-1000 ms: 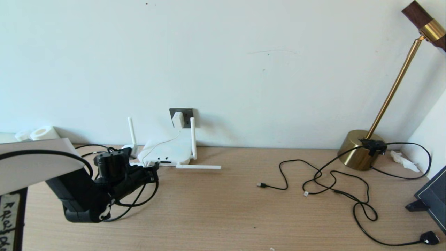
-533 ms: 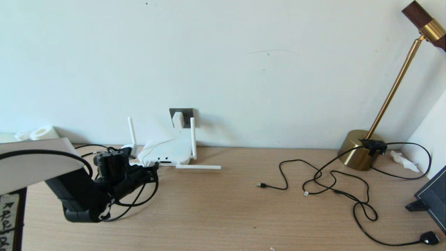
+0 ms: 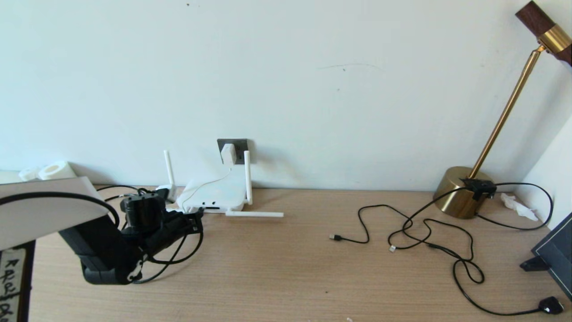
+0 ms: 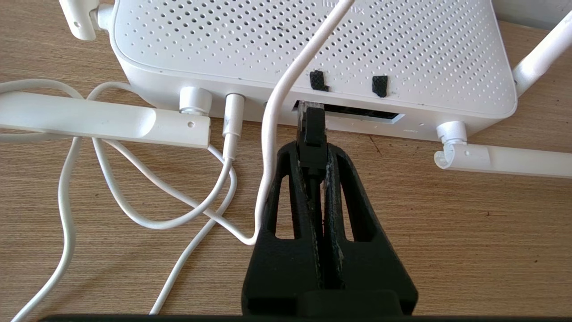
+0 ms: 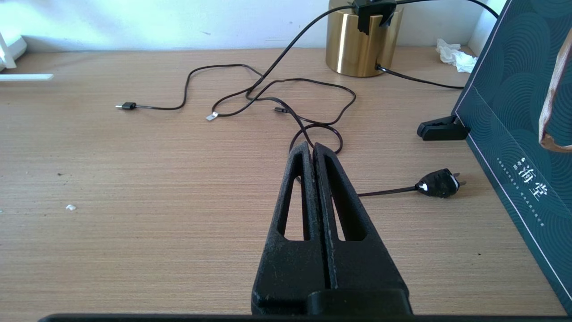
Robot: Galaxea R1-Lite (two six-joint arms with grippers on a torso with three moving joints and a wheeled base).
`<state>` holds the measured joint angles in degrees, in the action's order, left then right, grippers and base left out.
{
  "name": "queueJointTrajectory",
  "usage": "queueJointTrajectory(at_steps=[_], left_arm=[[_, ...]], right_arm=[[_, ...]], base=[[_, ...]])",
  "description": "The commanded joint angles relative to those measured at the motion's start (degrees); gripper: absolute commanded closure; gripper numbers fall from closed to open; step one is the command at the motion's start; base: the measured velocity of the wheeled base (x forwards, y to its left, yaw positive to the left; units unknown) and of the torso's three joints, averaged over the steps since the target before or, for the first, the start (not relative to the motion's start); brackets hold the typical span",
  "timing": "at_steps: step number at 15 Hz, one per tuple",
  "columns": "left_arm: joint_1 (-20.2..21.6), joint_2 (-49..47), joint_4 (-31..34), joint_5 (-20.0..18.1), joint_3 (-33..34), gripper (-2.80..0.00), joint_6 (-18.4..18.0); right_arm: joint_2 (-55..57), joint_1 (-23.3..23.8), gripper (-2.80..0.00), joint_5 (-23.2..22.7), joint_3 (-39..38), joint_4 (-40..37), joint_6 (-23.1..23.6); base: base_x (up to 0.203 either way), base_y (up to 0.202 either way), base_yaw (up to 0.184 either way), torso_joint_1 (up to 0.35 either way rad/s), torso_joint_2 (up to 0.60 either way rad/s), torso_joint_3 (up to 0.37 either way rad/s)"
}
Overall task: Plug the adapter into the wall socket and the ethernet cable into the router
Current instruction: Plug cable into router interface
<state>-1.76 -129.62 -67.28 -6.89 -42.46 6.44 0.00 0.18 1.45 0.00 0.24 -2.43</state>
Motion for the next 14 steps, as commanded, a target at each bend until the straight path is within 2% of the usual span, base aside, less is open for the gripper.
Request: queueJointTrajectory(at_steps=[1,14], left_arm=[[0.0,-0.2,-0.3,-0.1,-0.2,0.0,0.1],[0.0,-0.3,-0.3,-0.1,-0.2,0.0,0.1]], right_arm=[[0.0,0.0,0.0,0.0,0.0,0.0,0.0],[0.0,0.0,0.0,0.0,0.0,0.0,0.0]], base=[[0.0,0.0,0.0,0.0,0.0,0.0],[0.0,0.0,0.0,0.0,0.0,0.0]])
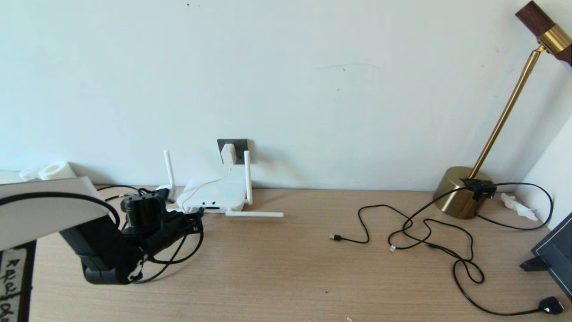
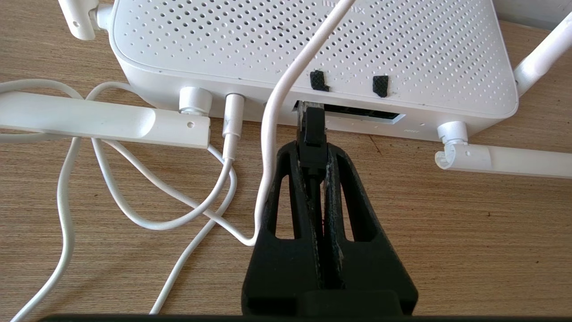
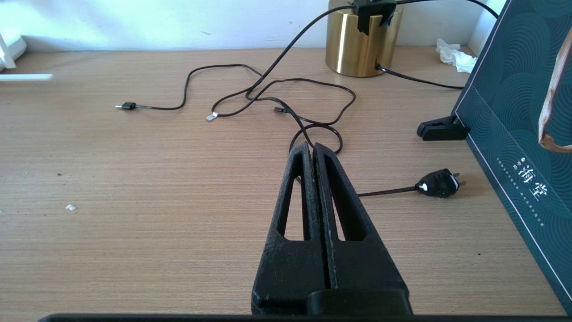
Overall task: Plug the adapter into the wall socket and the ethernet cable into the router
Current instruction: Plug cable into router interface
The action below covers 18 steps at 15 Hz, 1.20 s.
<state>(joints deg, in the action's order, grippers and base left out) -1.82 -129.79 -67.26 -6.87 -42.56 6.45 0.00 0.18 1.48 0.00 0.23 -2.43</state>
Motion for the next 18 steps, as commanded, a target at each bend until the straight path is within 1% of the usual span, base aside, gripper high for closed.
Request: queueJointTrajectory(at_steps=[1,18], left_arm=[[0.0,-0.1,-0.3,-0.1,-0.1,0.0,0.1],[0.1,-1.5,0.0,-0.1,-1.5,0.0,0.1]], right_arm=[[0.0,0.0,0.0,-0.1,0.0,0.0,0.0],[0.0,0.0,0.0,-0.1,0.0,0.0,0.0]], base=[[0.0,0.0,0.0,0.0,0.0,0.0],[0.0,0.0,0.0,0.0,0.0,0.0]])
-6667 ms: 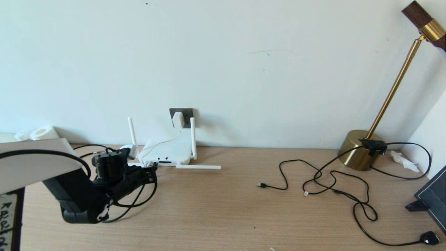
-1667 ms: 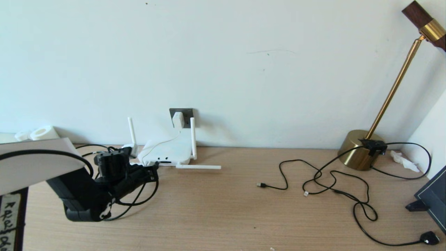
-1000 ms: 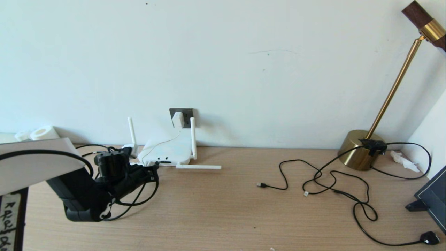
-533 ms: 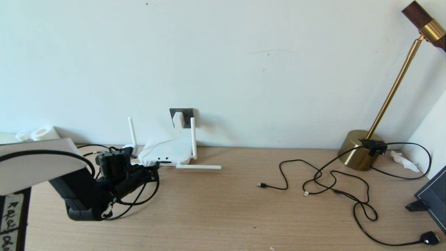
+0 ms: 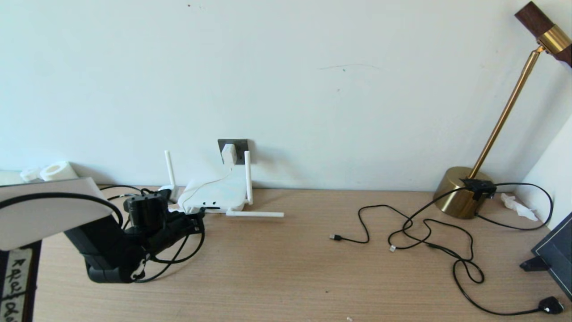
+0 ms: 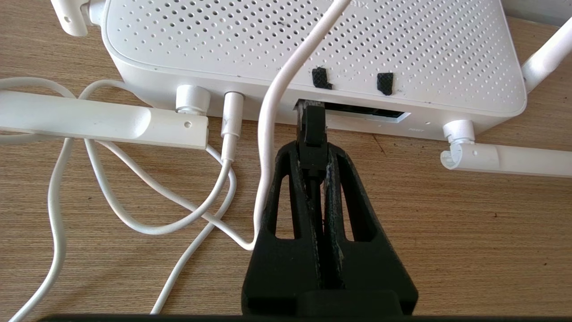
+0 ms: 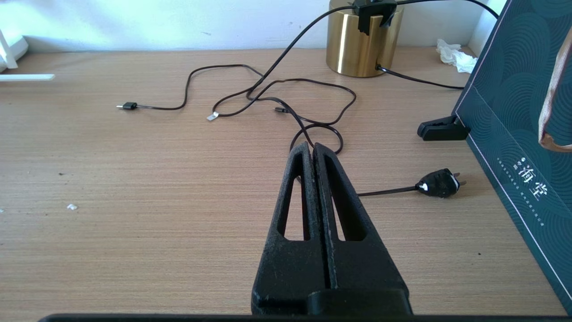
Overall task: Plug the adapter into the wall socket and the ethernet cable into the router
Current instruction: Plug cable into router interface
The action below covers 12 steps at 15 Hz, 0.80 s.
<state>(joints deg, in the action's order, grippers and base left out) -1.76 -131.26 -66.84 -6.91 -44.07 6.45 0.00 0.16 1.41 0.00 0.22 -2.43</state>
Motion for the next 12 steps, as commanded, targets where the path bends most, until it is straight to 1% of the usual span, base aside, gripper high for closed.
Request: queueJointTrajectory(at_steps=[1,12], left_arm=[[0.0,0.0,-0.4,0.0,0.0,0.0,0.1],[0.0,0.1,-0.4,0.0,-0.1,0.0,0.1]], right_arm=[[0.0,0.0,0.0,0.1,0.0,0.0,0.0],[0.0,0.0,0.0,0.0,0.0,0.0,0.0]], base=[[0.0,0.0,0.0,0.0,0.0,0.0],[0.0,0.0,0.0,0.0,0.0,0.0]])
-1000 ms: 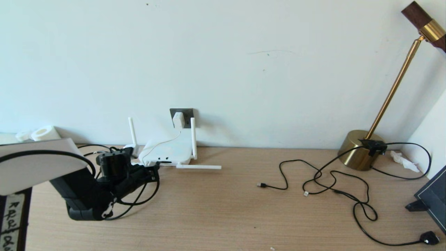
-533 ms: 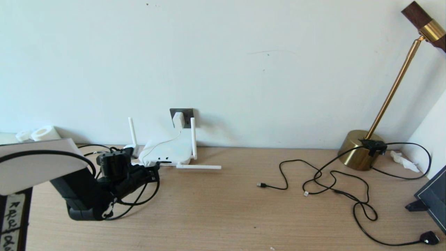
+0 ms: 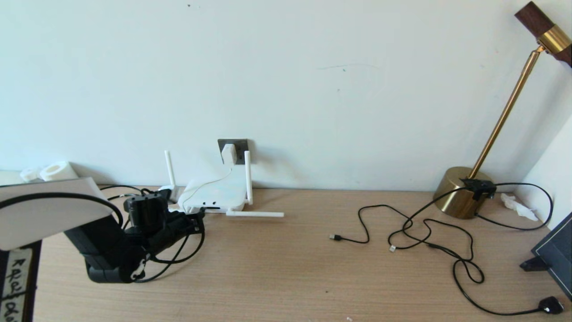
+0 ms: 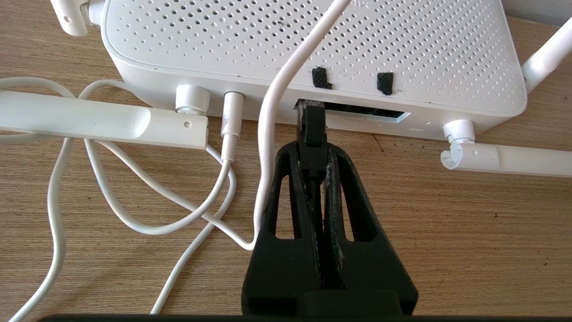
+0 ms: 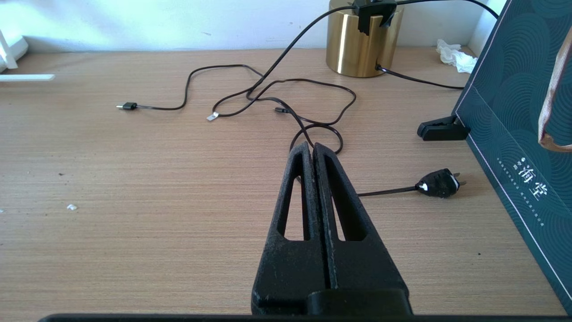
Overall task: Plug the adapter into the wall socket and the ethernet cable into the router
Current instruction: Plug cable into router interface
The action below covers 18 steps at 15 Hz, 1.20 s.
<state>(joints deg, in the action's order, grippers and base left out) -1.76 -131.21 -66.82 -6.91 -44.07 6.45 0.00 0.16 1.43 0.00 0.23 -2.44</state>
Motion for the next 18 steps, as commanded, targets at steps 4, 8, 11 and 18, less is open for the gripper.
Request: queueJointTrajectory(at_steps=[4,8,11,18], left_arm=[[0.0,0.2,-0.3,0.0,-0.1,0.0,0.1],[-0.1,0.4,-0.3,0.0,-0.1,0.0,0.0],[-0.2,0.5,-0.3,0.1,-0.1,0.0,0.0],[-0.4,0.6,-0.3,0.1,0.0,0.0,0.0]], right_arm=[[0.0,0.0,0.0,0.0,0.0,0.0,0.0],[0.1,0.0,0.0,0.1,0.0,0.0,0.0],[0.1,0.0,0.0,0.1,0.0,0.0,0.0],[0.1,0.0,0.0,0.0,0.0,0.0,0.0]], base=[[0.0,0.0,0.0,0.0,0.0,0.0],[0.0,0.0,0.0,0.0,0.0,0.0],[0.0,0.0,0.0,0.0,0.0,0.0],[0.0,0.0,0.0,0.0,0.0,0.0]])
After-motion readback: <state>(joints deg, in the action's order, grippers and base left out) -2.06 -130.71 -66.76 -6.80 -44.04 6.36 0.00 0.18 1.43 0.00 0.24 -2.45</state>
